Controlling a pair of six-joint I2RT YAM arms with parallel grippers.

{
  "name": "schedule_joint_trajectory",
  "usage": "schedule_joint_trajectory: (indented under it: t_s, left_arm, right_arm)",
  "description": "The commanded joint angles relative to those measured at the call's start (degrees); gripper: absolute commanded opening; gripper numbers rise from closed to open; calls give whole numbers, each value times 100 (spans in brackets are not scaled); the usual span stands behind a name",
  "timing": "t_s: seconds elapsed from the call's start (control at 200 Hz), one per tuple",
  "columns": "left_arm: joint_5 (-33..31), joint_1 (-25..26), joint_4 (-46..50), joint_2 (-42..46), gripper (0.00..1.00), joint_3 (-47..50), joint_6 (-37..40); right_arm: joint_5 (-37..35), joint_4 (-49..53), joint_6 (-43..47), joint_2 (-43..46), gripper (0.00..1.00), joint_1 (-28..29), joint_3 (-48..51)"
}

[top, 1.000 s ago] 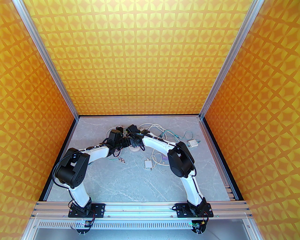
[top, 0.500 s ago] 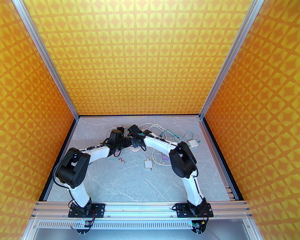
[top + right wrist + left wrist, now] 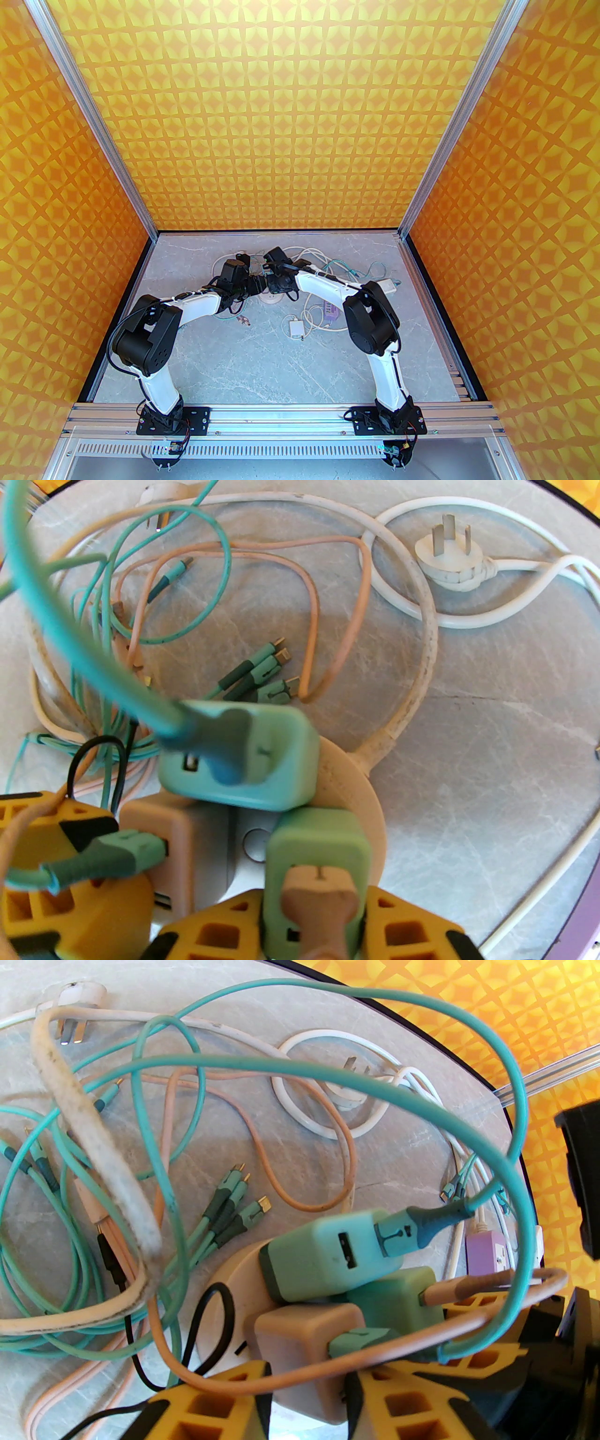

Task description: Pull the plug off the socket

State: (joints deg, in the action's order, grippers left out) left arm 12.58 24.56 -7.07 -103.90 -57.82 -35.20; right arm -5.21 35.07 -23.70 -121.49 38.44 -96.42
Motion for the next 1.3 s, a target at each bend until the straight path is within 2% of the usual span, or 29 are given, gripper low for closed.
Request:
schedule_joint_trajectory:
  t_s: [0.0, 0.155, 0.29, 0.35, 0.485, 0.565, 0.67, 0.795, 0.865, 1.015, 1.1, 1.295]
  left_arm:
    - [-411, 32, 1147, -497, 33, 248, 189]
    - [-416, 47, 1172, -533, 33, 219, 180]
    - [-457, 69, 1216, -530, 33, 222, 212]
    - [-467, 66, 1242, -548, 33, 212, 228]
    - [-472, 76, 1252, -596, 33, 198, 224]
    - [-471, 82, 1268, -585, 33, 182, 221]
    - [-475, 100, 1323, -545, 33, 131, 241]
    - [-484, 115, 1368, -587, 33, 65, 265]
    - [-484, 134, 1369, -649, 33, 34, 254]
    - [-491, 173, 1378, -745, 33, 1, 258]
    - [-493, 173, 1403, -734, 32, -1, 259]
    - [-485, 182, 1596, -165, 33, -98, 271]
  right_arm:
    - [-64, -79, 248, 390, 3, 408, -409]
    - [-584, 532, 586, -23, 4, 808, -1188]
    - [-787, 490, 601, 66, 3, 820, -1116]
    - [-581, 353, 446, 190, 3, 678, -933]
    - [431, -267, -96, 490, 3, 176, -252]
    - [666, -426, -194, 535, 3, 94, -101]
    - [491, -292, -61, 425, 3, 207, -255]
    - [-409, 296, 453, 156, 3, 687, -899]
    - [-640, 496, 607, 12, 3, 867, -1202]
    - [-647, 379, 604, 106, 4, 864, -1085]
    - [-391, 223, 476, 241, 4, 685, -828]
    - [35, -215, 220, 349, 4, 463, -146]
